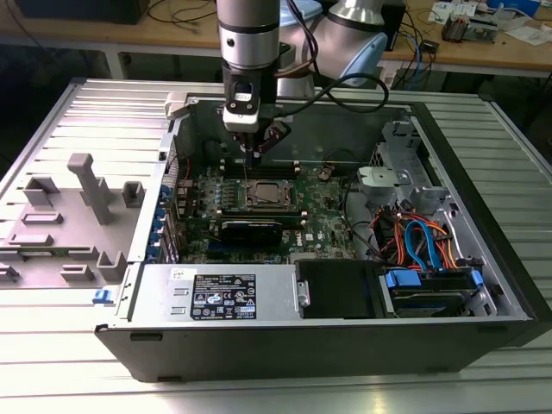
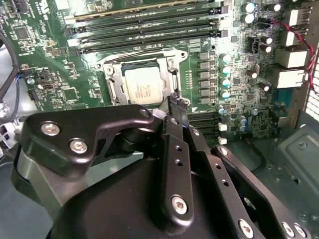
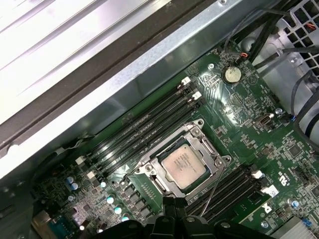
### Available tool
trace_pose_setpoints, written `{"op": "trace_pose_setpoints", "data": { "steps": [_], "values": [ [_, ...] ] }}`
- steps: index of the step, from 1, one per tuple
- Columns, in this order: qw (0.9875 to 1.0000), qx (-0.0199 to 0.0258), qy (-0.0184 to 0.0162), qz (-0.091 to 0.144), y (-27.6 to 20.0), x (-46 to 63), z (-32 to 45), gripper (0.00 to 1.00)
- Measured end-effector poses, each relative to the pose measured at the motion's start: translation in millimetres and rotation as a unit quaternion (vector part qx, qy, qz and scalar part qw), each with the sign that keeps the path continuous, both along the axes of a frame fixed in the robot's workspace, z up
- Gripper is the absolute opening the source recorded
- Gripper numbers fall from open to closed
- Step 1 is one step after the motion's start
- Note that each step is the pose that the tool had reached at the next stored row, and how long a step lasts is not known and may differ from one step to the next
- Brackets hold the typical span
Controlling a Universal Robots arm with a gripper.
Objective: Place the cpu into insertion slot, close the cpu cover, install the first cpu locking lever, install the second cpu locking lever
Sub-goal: 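Install the first cpu locking lever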
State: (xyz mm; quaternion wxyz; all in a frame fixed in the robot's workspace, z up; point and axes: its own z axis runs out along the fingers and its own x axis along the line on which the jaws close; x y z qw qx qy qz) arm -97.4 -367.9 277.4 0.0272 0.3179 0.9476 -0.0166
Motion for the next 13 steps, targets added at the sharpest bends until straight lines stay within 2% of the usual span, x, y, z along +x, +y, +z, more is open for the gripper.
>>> {"op": "trace_pose_setpoints", "data": {
  "steps": [4, 8, 13],
  "values": [
    [1.0, 0.0, 0.0, 0.006, 0.1, -3.7, -0.4, 0.11],
    [0.9995, -0.0001, 0.0001, 0.032, 0.3, -4.1, -1.3, 0.11],
    [0.9967, 0.0, 0.0002, 0.081, 0.7, -4.4, -2.5, 0.11]
  ]
}}
